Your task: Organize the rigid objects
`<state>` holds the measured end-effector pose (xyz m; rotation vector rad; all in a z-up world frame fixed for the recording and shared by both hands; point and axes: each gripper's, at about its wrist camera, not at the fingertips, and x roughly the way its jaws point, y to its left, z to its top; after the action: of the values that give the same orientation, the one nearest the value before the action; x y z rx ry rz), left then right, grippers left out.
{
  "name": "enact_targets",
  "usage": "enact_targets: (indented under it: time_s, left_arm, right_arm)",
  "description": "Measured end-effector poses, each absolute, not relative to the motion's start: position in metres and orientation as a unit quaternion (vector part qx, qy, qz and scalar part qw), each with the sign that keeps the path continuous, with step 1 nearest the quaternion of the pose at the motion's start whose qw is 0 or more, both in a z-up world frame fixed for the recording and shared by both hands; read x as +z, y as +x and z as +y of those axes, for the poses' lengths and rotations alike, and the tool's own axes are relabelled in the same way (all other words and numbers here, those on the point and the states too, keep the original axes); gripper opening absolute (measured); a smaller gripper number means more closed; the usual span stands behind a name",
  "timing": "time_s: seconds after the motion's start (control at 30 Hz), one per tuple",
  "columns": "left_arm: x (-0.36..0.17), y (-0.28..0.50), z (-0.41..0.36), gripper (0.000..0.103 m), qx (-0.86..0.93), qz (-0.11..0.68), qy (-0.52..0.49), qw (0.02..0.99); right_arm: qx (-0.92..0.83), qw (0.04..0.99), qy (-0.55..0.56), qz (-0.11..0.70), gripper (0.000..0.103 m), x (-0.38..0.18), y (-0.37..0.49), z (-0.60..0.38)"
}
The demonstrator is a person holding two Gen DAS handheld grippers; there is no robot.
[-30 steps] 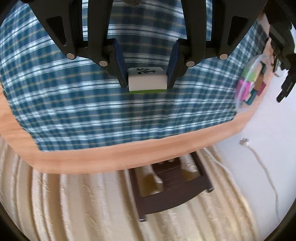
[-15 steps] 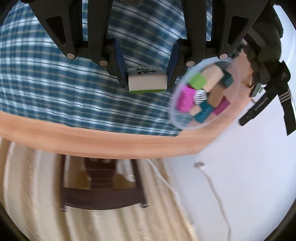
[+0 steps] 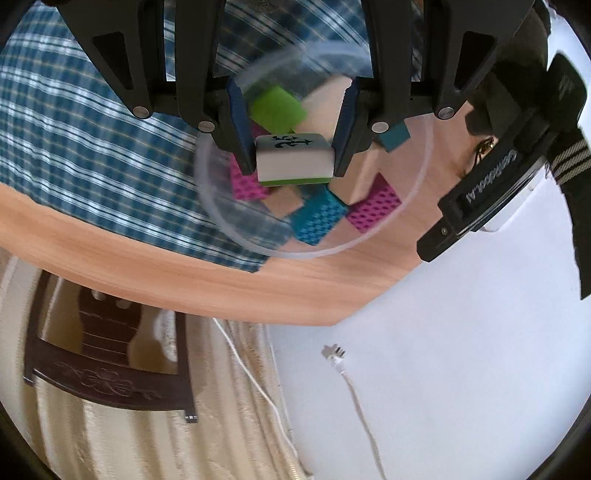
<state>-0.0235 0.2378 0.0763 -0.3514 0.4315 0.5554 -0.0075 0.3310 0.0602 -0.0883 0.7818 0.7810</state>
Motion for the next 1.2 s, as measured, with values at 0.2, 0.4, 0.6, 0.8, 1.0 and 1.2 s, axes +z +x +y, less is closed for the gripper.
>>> enact_targets:
  time_s: [0.2, 0.4, 0.6, 0.8, 1.0, 1.2]
  left_arm:
    - [0.076, -0.024, 0.241, 0.087, 0.273, 0.211, -0.181, 0.921]
    - [0.076, -0.025, 0.243, 0.087, 0.277, 0.210, -0.186, 0.919]
    - [0.076, -0.027, 0.246, 0.088, 0.283, 0.207, -0.191, 0.917]
    - [0.076, -0.027, 0.246, 0.088, 0.283, 0.207, -0.189, 0.917]
    - [0.076, -0.027, 0.245, 0.091, 0.283, 0.206, -0.188, 0.917]
    - [0.078, -0.027, 0.242, 0.099, 0.285, 0.201, -0.176, 0.921]
  right_arm:
    - [0.377, 0.847, -0.044, 0.374, 0.043, 0.058, -0.001, 0.346]
    - [0.382, 0.845, -0.036, 0.371, 0.043, 0.060, 0.003, 0.352]
    - [0.391, 0.844, -0.034, 0.366, 0.043, 0.064, 0.002, 0.356]
    - [0.377, 0.849, -0.030, 0.369, 0.043, 0.057, 0.001, 0.344]
    - [0.354, 0.855, -0.018, 0.378, 0.053, 0.050, 0.002, 0.324]
    - [0.336, 0.859, -0.008, 0.387, 0.066, 0.044, 0.002, 0.300]
